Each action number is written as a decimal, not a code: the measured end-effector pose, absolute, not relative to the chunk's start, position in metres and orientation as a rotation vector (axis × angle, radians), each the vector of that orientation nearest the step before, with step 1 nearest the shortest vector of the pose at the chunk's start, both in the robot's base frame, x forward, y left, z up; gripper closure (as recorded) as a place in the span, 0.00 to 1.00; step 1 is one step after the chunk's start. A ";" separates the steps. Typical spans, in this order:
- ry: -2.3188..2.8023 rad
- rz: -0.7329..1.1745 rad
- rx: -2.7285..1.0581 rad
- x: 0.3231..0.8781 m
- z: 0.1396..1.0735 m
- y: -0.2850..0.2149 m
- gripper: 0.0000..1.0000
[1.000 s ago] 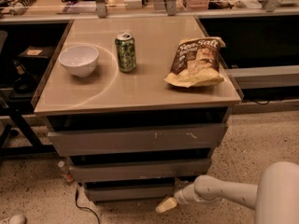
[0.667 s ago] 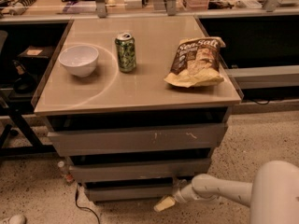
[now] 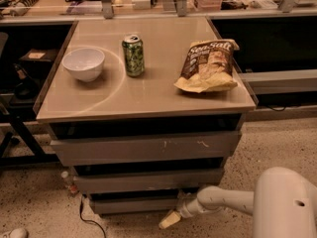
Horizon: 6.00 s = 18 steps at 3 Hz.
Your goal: Open bottom drawer
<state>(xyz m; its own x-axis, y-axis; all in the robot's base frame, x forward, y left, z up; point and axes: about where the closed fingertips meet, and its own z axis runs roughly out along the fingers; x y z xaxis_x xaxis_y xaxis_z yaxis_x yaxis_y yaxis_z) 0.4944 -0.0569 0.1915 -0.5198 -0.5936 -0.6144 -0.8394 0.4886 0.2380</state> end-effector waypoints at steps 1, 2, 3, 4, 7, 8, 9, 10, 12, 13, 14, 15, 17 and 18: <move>2.287 0.730 -1.184 0.493 0.194 -0.058 0.00; 2.312 0.755 -1.173 0.480 0.198 -0.068 0.00; 2.312 0.755 -1.173 0.480 0.199 -0.068 0.00; 2.323 0.817 -1.134 0.450 0.216 -0.089 0.00; 2.274 0.824 -1.204 0.478 0.208 -0.068 0.00; 2.293 0.817 -1.248 0.482 0.196 -0.061 0.00; 2.341 0.803 -1.282 0.476 0.183 -0.062 0.00; 2.404 0.793 -1.302 0.457 0.173 -0.074 0.00; 2.421 0.799 -1.307 0.448 0.175 -0.078 0.00; 2.424 0.809 -1.280 0.422 0.194 -0.086 0.00; 2.433 0.823 -1.244 0.392 0.215 -0.096 0.00; 2.445 0.842 -1.186 0.376 0.227 -0.101 0.00; 2.400 0.821 -1.206 0.404 0.230 -0.095 0.00; 2.399 0.824 -1.227 0.418 0.216 -0.088 0.00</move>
Offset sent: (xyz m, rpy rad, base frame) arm -0.0916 -0.0521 0.0154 0.0485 0.2055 0.0168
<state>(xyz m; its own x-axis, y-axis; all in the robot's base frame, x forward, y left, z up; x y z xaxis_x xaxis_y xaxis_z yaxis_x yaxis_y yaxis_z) 0.4178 -0.0876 0.2165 -0.5788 -0.6289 -0.5191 -0.8151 0.4642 0.3465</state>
